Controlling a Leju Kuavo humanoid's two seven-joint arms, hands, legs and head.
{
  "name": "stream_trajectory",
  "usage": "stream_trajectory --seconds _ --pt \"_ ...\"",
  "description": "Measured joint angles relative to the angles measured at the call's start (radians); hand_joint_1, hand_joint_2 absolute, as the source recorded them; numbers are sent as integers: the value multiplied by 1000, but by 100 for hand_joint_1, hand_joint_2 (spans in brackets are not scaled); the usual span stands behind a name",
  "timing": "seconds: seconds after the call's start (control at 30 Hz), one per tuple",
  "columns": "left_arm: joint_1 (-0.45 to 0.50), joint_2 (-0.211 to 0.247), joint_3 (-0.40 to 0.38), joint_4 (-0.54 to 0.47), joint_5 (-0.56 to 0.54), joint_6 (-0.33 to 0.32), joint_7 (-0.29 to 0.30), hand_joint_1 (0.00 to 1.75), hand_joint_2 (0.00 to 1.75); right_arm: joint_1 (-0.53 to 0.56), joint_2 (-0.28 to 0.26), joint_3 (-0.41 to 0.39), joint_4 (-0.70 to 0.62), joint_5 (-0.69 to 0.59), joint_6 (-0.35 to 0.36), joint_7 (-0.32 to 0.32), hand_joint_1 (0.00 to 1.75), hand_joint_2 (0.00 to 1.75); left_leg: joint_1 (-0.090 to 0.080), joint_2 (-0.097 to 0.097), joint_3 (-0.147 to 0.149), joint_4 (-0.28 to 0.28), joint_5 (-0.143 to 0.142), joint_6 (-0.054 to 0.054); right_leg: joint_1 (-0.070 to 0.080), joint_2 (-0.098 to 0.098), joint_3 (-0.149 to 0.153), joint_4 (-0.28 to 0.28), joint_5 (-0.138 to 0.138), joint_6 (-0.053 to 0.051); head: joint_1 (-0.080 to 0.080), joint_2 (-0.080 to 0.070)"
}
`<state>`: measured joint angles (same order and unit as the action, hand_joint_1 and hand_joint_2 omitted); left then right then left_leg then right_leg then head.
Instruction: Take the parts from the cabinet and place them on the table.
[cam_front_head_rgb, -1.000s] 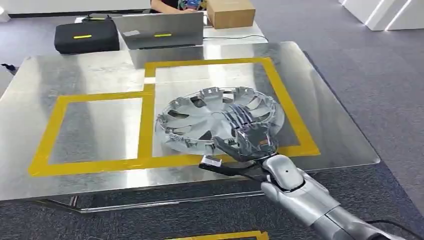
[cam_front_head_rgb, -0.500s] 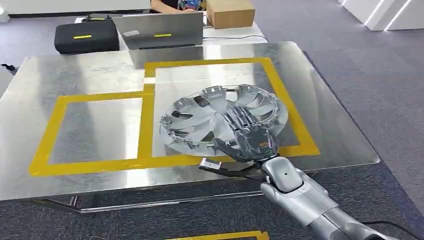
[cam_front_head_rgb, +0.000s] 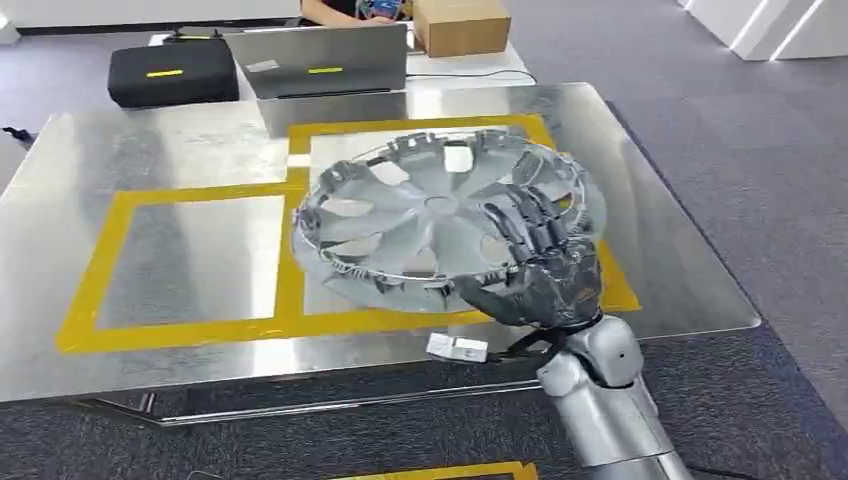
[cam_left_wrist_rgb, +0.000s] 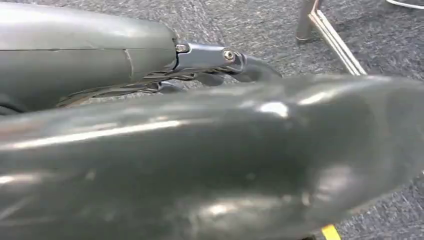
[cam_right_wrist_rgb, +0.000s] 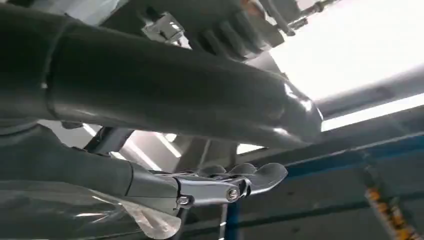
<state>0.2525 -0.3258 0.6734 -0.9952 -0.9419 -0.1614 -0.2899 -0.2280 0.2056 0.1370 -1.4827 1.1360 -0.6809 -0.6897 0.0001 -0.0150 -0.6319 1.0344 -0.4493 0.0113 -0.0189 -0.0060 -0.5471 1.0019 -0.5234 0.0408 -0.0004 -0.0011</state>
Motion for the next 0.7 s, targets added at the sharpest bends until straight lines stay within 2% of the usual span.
stream_trajectory --seconds 0.23,0.43,0.7 --pt "6 7 -21 -3 5 0 1 0 0 10 38 -58 -61 -18 0 -3 0 0 -1 0 0 0 0 0 -1 1 0 0 0 0 0 0" --pt "21 22 -60 -3 35 10 3 0 0 27 42 -72 -168 -114 0 -3 0 0 -1 0 0 0 0 0 -1 2 0 0 0 0 0 0" --pt "22 38 -97 -3 73 23 24 0 0 22 41 -78 -206 -127 0 -5 0 0 0 0 0 0 0 0 0 1 0 0 0 0 0 0"
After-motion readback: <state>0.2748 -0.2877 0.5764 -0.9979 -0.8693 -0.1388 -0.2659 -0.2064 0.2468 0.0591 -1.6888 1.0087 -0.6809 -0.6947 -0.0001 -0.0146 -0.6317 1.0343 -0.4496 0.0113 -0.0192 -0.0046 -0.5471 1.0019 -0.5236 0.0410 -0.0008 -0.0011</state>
